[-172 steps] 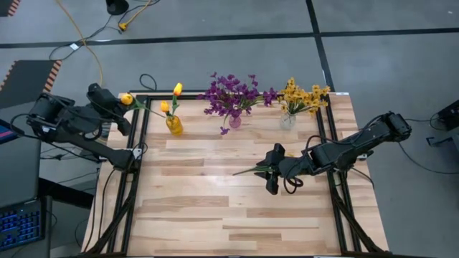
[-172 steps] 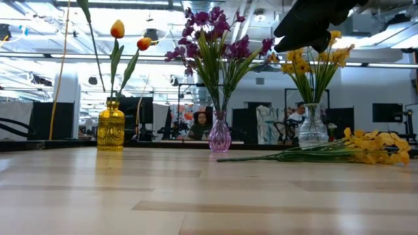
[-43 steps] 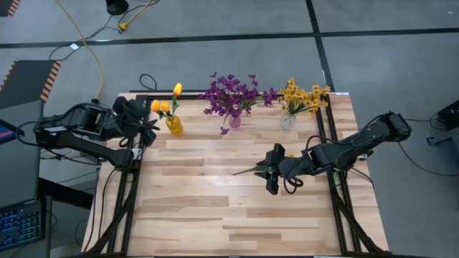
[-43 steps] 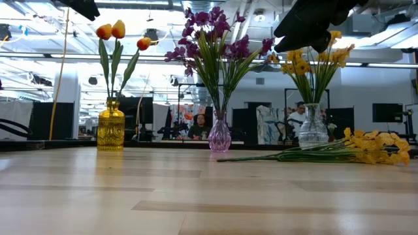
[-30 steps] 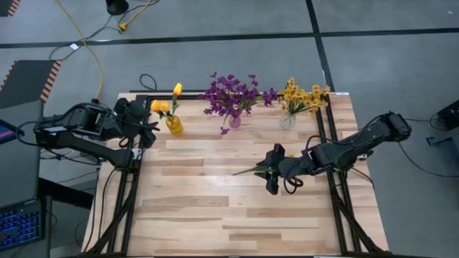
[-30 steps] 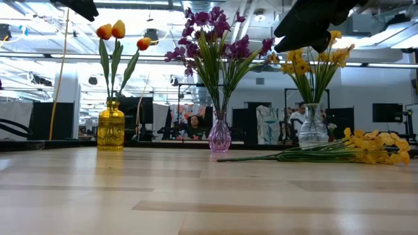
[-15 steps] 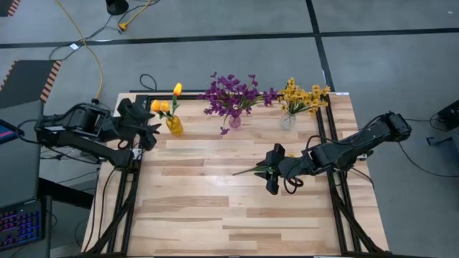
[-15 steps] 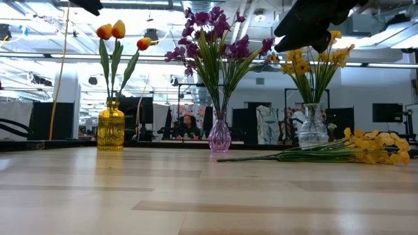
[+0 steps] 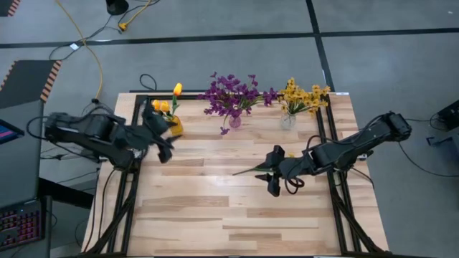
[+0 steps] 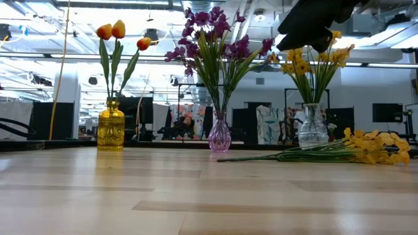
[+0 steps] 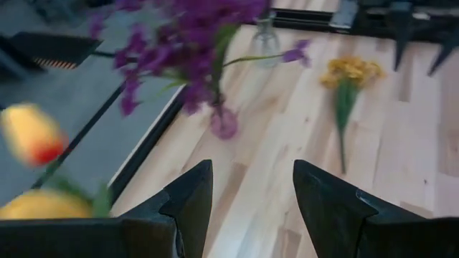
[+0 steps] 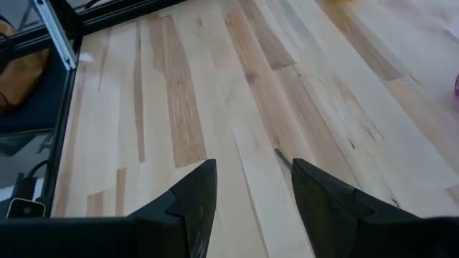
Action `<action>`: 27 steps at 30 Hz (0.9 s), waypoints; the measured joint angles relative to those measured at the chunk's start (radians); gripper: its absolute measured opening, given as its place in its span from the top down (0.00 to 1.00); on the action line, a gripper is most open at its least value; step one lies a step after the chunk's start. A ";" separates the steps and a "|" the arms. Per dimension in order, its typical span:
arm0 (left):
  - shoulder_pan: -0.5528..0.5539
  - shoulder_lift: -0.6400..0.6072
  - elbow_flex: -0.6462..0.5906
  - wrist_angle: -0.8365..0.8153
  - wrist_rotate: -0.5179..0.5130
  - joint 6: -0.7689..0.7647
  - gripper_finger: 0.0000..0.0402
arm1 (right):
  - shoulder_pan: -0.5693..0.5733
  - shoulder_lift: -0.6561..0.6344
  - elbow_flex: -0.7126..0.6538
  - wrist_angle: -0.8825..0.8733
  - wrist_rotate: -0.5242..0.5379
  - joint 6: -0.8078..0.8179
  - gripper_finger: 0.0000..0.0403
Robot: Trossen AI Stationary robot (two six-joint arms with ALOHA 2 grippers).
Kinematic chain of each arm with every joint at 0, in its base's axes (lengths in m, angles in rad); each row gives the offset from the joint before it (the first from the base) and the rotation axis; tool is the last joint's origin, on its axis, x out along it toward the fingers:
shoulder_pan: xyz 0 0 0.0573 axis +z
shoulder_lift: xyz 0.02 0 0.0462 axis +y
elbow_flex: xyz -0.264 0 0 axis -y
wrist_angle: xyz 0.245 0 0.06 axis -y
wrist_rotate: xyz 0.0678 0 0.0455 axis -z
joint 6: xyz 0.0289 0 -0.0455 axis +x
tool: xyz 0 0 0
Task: Sort flowers into vase by color
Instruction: Put the yellow flowers into the transparent vase
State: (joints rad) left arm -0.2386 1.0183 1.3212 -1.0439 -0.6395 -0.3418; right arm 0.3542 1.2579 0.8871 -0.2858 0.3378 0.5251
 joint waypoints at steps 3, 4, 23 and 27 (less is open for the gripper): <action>-0.027 0.067 0.000 0.061 0.001 0.044 0.54 | 0.000 -0.022 0.000 -0.005 -0.001 0.000 0.49; -0.034 0.091 0.000 0.081 0.001 0.058 0.54 | 0.000 -0.035 0.000 -0.014 0.000 0.002 0.49; -0.050 0.706 0.000 0.909 0.005 0.314 0.54 | 0.000 -0.219 0.000 -0.188 0.001 0.061 0.49; -0.042 0.828 0.000 1.103 0.008 0.345 0.54 | 0.000 -0.245 0.000 -0.205 0.001 0.060 0.49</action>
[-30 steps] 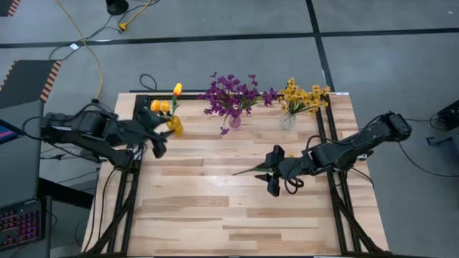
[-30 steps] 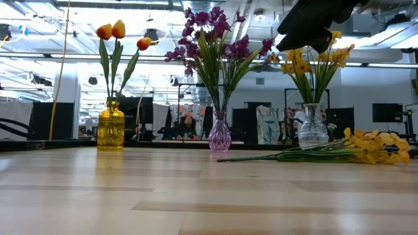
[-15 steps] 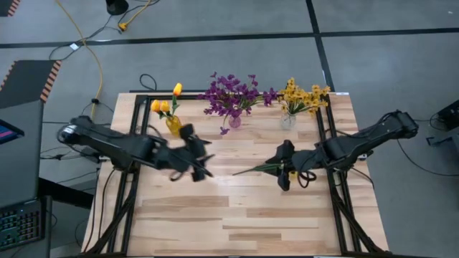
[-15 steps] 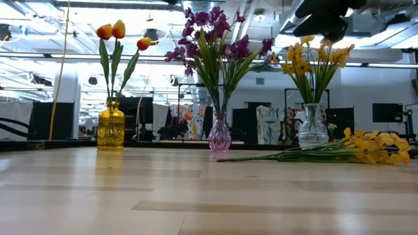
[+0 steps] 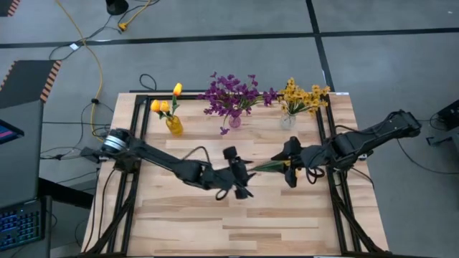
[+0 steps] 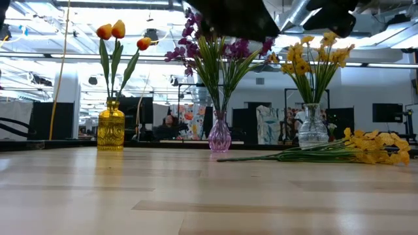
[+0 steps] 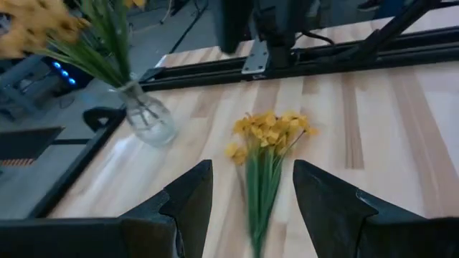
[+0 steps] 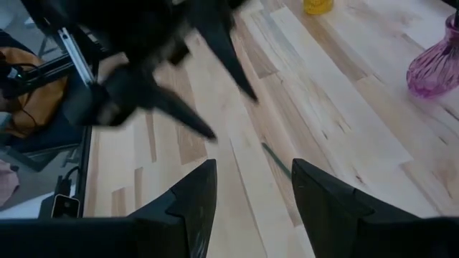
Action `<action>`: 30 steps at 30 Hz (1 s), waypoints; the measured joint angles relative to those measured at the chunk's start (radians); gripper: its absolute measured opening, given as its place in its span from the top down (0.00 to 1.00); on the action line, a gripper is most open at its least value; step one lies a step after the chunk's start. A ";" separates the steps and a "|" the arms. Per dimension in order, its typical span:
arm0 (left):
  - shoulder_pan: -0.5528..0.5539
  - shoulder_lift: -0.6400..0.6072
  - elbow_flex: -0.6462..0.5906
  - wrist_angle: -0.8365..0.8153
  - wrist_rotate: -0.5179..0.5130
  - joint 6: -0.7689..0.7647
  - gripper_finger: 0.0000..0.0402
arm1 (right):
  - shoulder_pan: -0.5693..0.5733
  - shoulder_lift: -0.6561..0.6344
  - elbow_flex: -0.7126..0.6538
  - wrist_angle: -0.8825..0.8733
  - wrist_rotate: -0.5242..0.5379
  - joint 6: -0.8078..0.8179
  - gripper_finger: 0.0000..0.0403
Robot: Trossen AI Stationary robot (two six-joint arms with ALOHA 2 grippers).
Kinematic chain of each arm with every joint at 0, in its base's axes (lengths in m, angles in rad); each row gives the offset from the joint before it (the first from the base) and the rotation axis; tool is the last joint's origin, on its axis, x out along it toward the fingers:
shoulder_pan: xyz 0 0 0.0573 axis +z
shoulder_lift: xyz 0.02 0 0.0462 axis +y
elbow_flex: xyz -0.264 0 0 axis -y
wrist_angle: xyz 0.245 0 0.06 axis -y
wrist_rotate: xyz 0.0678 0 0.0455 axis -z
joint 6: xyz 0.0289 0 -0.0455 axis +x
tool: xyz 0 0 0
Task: Sort flowers into vase by color
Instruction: Put the yellow flowers into the transparent vase
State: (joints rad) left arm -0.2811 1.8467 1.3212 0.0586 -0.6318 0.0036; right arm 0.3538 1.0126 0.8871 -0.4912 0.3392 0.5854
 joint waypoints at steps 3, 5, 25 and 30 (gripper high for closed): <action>0.008 0.075 0.000 0.101 0.012 -0.009 0.54 | 0.000 -0.020 0.000 -0.009 0.000 0.000 0.49; 0.015 0.121 0.000 0.152 0.035 -0.020 0.54 | 0.000 -0.031 0.000 -0.013 0.001 0.000 0.49; 0.150 0.443 0.070 0.377 0.239 -0.148 0.54 | -0.001 -0.043 0.000 -0.034 0.002 -0.002 0.49; 0.182 0.506 0.115 0.371 0.302 -0.194 0.54 | -0.001 -0.043 0.000 -0.035 0.002 -0.002 0.49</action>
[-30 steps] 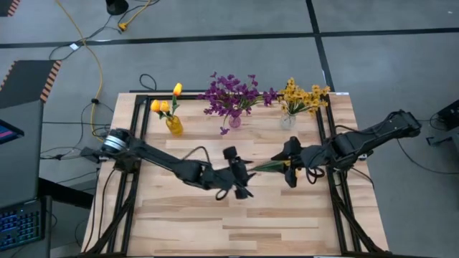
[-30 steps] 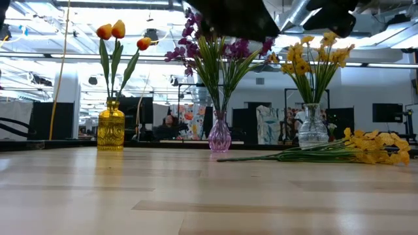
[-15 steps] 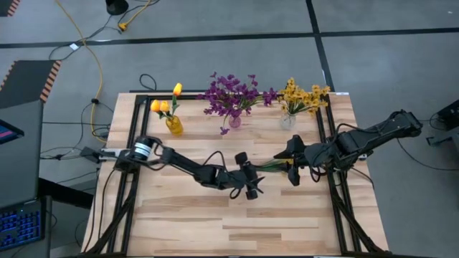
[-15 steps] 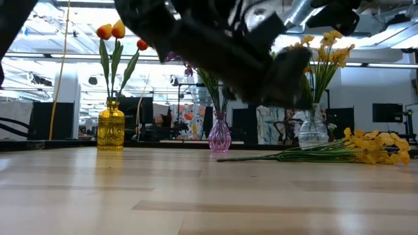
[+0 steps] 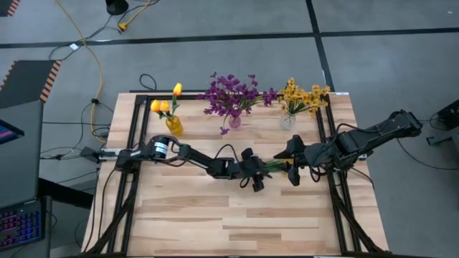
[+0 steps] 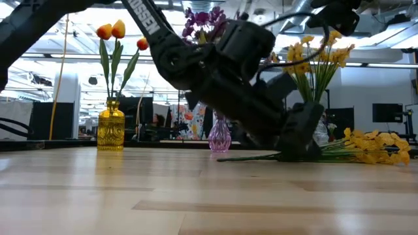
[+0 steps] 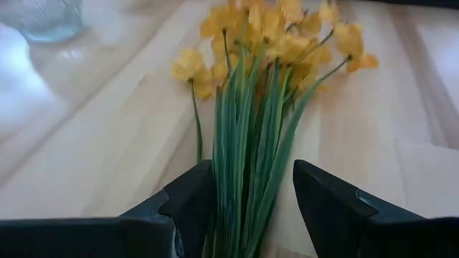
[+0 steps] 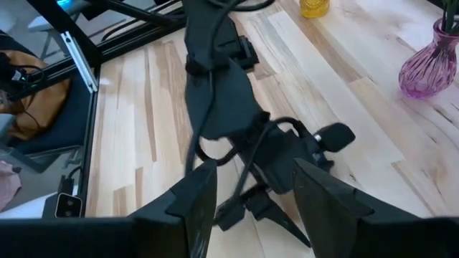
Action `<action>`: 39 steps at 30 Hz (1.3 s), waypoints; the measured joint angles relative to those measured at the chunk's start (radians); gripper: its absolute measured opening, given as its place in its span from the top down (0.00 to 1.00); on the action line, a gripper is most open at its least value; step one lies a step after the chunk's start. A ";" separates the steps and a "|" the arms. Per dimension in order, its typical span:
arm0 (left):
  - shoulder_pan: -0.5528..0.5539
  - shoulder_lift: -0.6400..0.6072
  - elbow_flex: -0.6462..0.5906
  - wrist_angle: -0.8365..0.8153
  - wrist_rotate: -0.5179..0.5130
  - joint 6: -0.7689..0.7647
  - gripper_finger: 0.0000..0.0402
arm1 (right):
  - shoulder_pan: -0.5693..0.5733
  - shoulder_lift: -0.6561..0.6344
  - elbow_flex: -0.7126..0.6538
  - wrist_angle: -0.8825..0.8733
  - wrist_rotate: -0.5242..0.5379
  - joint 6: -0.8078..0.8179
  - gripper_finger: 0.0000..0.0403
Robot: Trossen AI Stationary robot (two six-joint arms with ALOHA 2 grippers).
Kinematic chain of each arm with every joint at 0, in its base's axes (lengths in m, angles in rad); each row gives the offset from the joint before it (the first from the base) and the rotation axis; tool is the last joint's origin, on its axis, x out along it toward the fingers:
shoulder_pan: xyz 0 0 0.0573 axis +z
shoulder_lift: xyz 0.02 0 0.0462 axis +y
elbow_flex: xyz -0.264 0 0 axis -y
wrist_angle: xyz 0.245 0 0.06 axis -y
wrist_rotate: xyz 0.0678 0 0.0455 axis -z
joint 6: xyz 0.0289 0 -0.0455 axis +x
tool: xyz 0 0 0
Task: Sort flowers into vase by color
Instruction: Put the yellow flowers into the transparent vase
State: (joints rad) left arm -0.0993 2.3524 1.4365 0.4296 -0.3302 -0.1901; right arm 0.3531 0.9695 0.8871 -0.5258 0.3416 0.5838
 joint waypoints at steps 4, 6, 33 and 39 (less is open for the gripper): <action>0.003 0.023 0.025 -0.046 0.003 -0.046 0.54 | 0.000 0.000 0.000 -0.017 0.000 0.000 0.49; 0.003 0.022 0.027 -0.074 0.003 -0.057 0.54 | 0.000 0.000 0.000 -0.028 0.000 0.001 0.49; -0.007 -0.114 0.020 -0.136 0.064 -0.114 0.95 | 0.109 -0.231 0.000 -0.278 0.171 0.011 0.49; -0.034 -0.238 0.021 -0.227 0.012 -0.066 0.95 | 0.168 -0.266 0.000 -0.310 0.236 0.012 0.49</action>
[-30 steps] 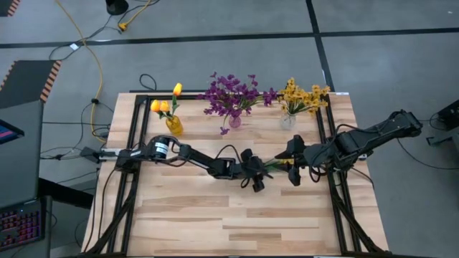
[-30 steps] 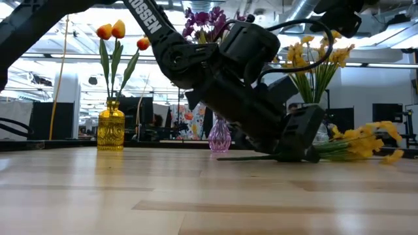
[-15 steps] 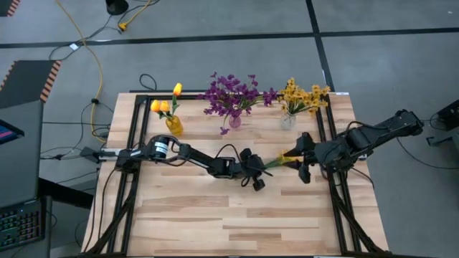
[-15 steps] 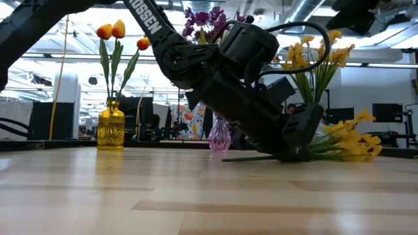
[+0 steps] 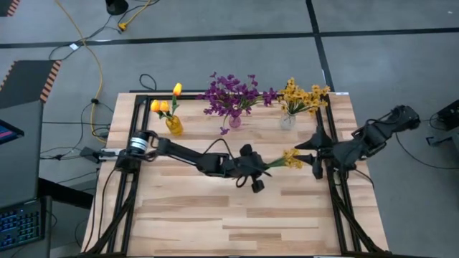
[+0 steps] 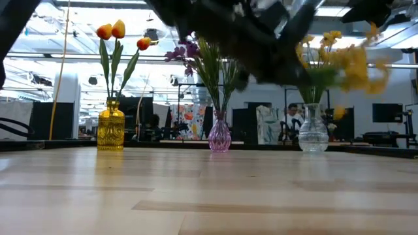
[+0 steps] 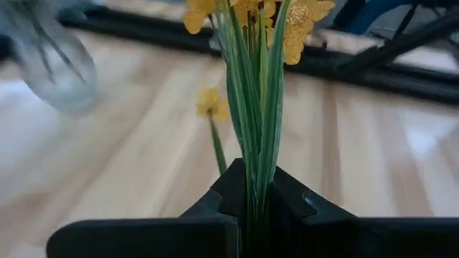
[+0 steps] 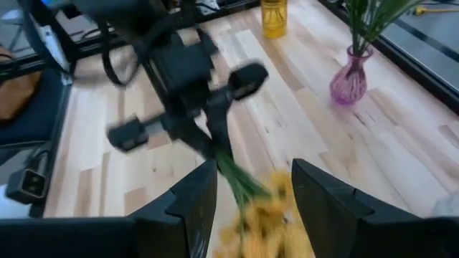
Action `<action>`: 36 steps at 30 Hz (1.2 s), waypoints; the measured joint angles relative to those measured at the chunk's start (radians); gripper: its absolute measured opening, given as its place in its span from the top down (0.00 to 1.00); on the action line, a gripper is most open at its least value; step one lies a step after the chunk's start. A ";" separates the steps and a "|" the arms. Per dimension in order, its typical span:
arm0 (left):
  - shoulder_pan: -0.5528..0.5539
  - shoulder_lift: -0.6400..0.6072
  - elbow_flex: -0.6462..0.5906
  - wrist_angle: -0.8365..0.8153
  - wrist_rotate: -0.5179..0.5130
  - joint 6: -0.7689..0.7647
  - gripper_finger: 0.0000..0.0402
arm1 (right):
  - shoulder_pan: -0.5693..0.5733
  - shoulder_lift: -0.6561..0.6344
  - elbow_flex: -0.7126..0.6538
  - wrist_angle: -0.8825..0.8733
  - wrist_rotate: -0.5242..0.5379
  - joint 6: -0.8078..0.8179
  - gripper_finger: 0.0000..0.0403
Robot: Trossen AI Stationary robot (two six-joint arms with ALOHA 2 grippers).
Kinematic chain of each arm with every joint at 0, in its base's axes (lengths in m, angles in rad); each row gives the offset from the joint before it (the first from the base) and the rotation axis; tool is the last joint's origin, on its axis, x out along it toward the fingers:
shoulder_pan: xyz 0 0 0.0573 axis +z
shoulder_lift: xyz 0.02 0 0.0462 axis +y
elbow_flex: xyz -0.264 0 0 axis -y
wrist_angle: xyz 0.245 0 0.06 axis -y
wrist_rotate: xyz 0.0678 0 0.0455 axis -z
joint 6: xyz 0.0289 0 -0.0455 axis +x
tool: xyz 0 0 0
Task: Sort flowers into vase by color
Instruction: Put the yellow flowers into the transparent vase
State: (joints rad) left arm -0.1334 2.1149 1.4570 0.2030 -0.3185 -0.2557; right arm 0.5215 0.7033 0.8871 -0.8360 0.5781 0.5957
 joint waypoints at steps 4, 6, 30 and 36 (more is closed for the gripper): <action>-0.018 -0.091 0.002 -0.083 -0.088 0.010 0.95 | 0.041 -0.023 0.000 -0.001 0.002 0.000 0.49; -0.026 -0.132 0.001 -0.142 -0.141 0.013 0.95 | 0.059 -0.036 0.000 -0.002 0.009 0.000 0.49; -0.047 -0.277 0.002 0.248 -0.378 0.349 0.95 | 0.120 0.123 -0.001 0.353 0.371 -0.014 0.49; -0.047 -0.277 0.002 0.381 -0.230 0.353 0.95 | 0.116 0.136 -0.001 0.606 0.370 -0.241 0.49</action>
State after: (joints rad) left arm -0.1806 1.8378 1.4590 0.5835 -0.5481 0.0975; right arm 0.6377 0.8391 0.8860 -0.2302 0.9482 0.3551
